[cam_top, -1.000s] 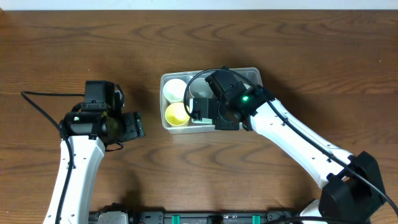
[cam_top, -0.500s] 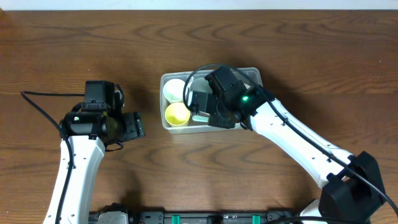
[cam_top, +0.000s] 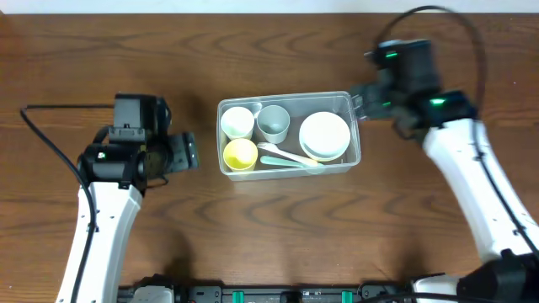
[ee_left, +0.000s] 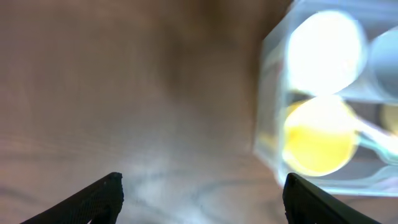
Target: Pack container
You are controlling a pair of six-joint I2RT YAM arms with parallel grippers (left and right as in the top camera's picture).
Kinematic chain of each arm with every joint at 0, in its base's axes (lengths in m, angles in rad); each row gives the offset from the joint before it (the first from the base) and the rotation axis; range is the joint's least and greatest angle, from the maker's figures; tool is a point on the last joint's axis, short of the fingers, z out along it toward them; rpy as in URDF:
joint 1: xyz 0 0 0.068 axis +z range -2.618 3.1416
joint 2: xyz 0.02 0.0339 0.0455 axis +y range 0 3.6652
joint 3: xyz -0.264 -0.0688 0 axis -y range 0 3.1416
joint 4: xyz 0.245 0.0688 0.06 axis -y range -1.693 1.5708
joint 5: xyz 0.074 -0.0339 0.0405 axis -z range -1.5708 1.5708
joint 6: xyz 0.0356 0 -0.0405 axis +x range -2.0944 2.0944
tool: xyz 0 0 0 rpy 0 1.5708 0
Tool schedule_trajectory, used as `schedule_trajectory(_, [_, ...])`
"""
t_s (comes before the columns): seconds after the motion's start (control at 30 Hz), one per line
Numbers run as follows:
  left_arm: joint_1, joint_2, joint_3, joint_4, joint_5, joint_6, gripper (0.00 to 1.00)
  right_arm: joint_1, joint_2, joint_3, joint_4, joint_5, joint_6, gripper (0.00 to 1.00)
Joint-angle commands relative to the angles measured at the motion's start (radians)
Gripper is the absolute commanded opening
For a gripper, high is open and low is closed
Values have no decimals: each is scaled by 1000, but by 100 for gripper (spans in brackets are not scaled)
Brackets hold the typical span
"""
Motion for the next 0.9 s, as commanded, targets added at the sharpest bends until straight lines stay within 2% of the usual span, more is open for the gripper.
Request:
schedule_trajectory(0.0, [-37, 21, 87, 10, -35, 50, 82, -102, -16, 16, -36, -45, 85, 99])
schedule_trajectory(0.1, [-60, 48, 122, 10, -35, 52, 83, -167, -16, 15, -79, -60, 84, 99])
schedule_trajectory(0.13, [-64, 51, 122, 13, -35, 64, 98, -183, -16, 15, -93, -59, 84, 99])
schedule_trajectory(0.27, [-57, 63, 121, 16, -81, 77, 98, -229, -16, 15, -124, -58, 84, 99])
schedule_trajectory(0.47, [-53, 55, 121, 22, -68, 76, 98, -255, -18, 15, -203, -58, 85, 99])
schedule_trajectory(0.57, [-53, 39, 121, -2, -56, 77, 98, -255, -35, 15, -245, -45, 139, 99])
schedule_trajectory(0.73, [-53, -42, 81, 13, 16, 88, 98, -241, -131, 1, -282, -42, 166, 99])
schedule_trajectory(0.87, [-53, -185, -19, 48, 18, 80, 98, -200, -269, -78, -276, -5, 171, 99])
